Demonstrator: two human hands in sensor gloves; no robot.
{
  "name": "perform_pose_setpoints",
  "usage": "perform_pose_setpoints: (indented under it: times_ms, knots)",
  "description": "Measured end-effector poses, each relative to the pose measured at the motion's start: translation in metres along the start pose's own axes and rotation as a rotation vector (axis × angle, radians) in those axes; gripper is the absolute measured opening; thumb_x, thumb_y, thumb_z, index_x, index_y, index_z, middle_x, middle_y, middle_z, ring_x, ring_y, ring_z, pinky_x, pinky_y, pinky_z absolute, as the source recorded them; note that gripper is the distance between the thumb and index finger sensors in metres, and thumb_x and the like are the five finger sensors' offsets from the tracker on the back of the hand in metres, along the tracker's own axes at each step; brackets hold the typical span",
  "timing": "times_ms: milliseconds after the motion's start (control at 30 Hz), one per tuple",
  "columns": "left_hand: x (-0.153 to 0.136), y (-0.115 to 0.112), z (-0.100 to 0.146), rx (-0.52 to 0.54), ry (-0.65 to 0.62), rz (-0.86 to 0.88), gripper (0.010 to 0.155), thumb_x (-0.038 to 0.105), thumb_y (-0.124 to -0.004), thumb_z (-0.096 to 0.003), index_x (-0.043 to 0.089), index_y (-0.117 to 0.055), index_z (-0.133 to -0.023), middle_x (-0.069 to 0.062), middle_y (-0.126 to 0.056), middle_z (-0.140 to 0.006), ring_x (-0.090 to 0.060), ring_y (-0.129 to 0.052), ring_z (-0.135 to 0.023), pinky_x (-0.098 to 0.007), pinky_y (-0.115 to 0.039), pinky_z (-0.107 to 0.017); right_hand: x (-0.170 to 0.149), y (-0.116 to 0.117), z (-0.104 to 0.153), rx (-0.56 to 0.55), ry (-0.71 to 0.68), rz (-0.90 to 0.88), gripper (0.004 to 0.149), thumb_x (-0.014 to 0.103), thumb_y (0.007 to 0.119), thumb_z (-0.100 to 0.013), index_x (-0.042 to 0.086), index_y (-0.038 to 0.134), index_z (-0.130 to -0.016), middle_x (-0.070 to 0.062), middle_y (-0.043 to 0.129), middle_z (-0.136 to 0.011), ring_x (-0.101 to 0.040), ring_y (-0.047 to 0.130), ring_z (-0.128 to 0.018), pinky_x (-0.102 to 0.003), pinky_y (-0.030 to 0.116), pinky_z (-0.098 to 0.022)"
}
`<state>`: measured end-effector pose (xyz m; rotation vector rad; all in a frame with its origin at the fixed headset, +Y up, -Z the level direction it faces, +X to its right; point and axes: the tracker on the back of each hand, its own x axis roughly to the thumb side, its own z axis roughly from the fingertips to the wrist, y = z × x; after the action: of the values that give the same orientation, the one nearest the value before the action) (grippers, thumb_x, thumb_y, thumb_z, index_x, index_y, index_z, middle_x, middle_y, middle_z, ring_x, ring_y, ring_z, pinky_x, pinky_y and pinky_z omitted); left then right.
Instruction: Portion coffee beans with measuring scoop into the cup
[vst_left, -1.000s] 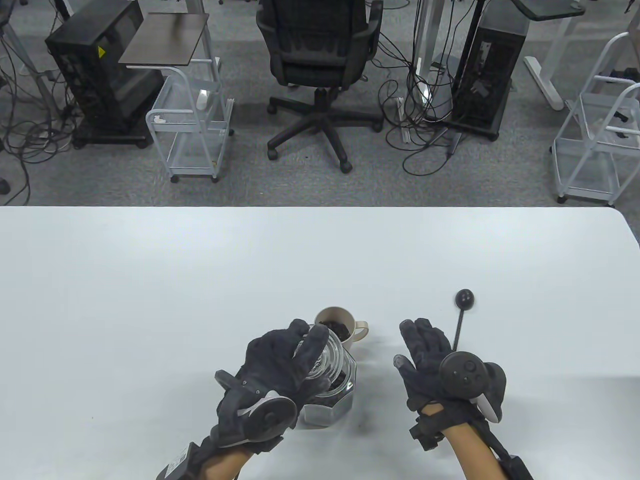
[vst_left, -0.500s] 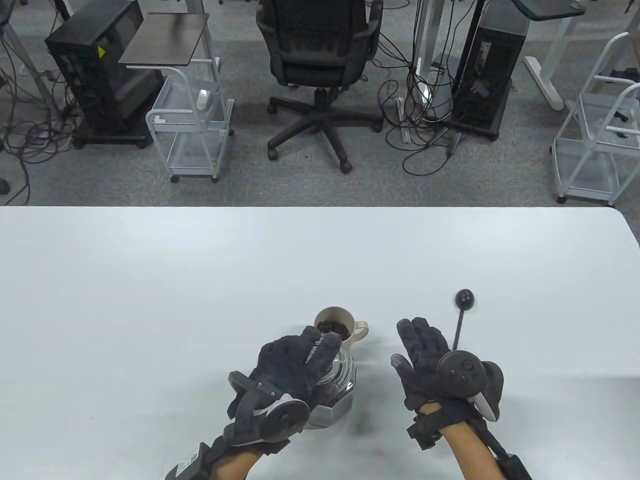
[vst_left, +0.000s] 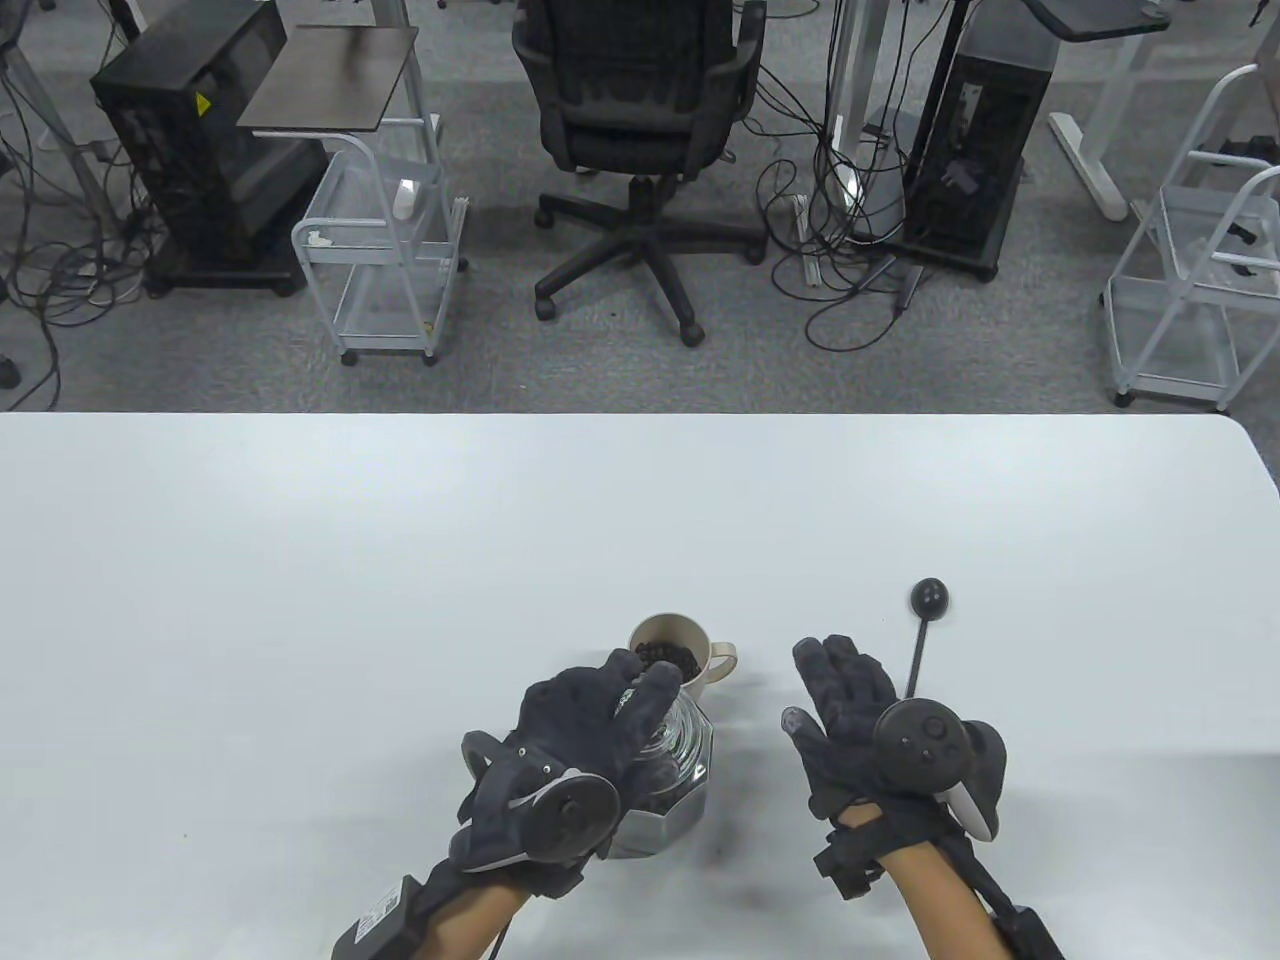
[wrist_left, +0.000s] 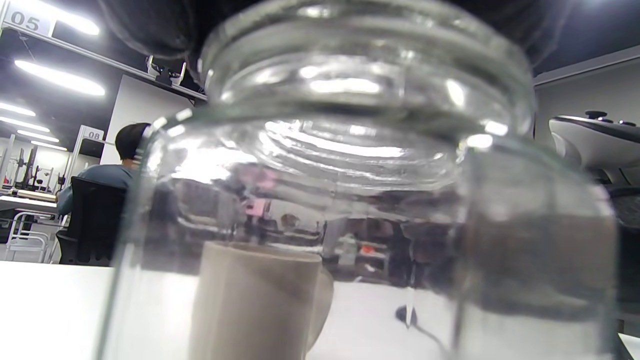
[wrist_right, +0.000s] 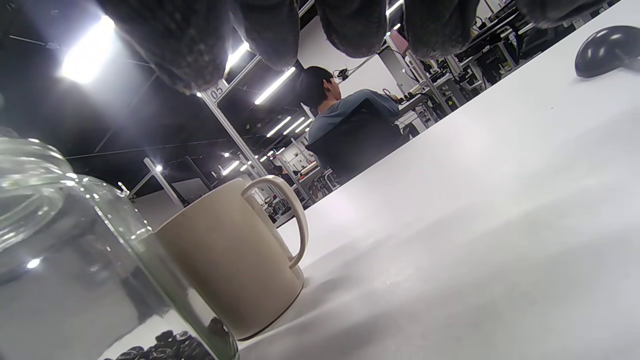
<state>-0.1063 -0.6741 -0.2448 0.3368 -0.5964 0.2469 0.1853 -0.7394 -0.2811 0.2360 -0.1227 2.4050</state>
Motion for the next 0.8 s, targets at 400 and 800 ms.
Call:
perform_pose_setpoints:
  times_ms: [400, 800]
  knots:
    - [-0.026, 0.025, 0.018, 0.139, 0.027, 0.022, 0.078, 0.066, -0.062, -0.0434, 0.028, -0.054, -0.11, -0.013, -0.055, -0.117, -0.042, -0.07, -0.095, -0.064, -0.054, -0.071, -0.003, -0.003, -0.001, -0.021, 0.009, 0.043, 0.065, 0.04, 0.075, -0.052, 0.023, 0.05, -0.109, -0.025, 0.036, -0.111, -0.067, 0.041, -0.1, -0.085, 0.041, -0.058]
    - [-0.111, 0.022, 0.04, 0.125, 0.281, 0.004, 0.078, 0.065, -0.062, -0.0443, 0.026, -0.05, -0.111, -0.013, -0.05, -0.118, -0.048, -0.059, -0.105, -0.069, -0.047, -0.073, -0.009, -0.012, -0.003, -0.134, 0.006, 0.172, 0.065, 0.04, 0.075, -0.051, 0.024, 0.049, -0.109, -0.024, 0.034, -0.112, -0.066, 0.037, -0.101, -0.086, 0.037, -0.058]
